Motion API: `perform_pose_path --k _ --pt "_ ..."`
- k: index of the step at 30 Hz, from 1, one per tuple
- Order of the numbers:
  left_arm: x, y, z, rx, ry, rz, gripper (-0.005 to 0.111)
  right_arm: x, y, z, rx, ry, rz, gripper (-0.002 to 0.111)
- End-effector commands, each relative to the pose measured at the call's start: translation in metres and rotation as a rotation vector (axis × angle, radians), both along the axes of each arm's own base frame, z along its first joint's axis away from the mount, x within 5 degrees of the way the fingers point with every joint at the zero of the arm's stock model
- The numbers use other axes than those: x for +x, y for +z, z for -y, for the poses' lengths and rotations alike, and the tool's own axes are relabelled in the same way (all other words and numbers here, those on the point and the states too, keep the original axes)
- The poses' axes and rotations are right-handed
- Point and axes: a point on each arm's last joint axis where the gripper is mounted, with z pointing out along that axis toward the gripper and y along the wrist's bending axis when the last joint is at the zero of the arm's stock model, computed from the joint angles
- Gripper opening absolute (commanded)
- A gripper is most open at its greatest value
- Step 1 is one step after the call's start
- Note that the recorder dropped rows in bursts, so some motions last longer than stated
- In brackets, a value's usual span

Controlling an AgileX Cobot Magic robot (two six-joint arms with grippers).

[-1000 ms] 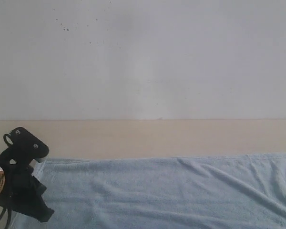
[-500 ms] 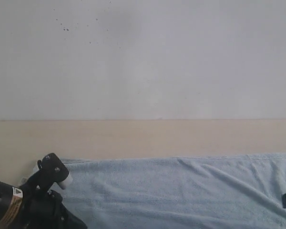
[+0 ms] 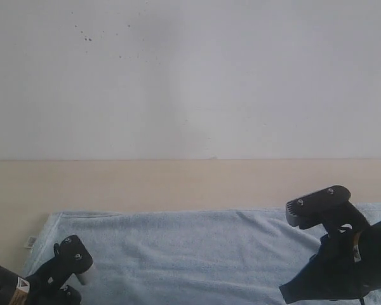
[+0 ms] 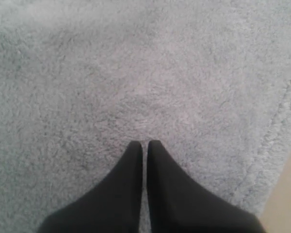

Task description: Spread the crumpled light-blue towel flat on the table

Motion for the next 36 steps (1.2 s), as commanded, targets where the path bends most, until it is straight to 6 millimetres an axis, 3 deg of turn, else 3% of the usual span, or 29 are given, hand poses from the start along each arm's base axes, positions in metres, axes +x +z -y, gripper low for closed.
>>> perform_pose_path --k 1,9,21,27,36 --pt "-0.010 -0.006 -0.004 0.014 0.029 -0.052 0.004 0.002 0.004 -0.002 0.014 0.012 0.030 0.001" --pt "-0.013 -0.010 -0.007 0.040 0.055 -0.062 0.004 0.003 0.005 -0.003 0.027 0.014 0.049 0.001" --pt "-0.034 -0.015 -0.008 -0.006 0.038 -0.169 0.004 0.004 0.005 -0.003 0.044 -0.010 0.047 0.001" --pt "-0.030 -0.012 -0.004 -0.029 0.021 -0.156 0.004 0.004 0.005 -0.003 0.046 -0.011 0.049 0.001" --pt "-0.004 0.033 0.004 -0.091 0.018 0.052 0.004 0.008 0.009 -0.007 0.089 -0.002 0.110 0.001"
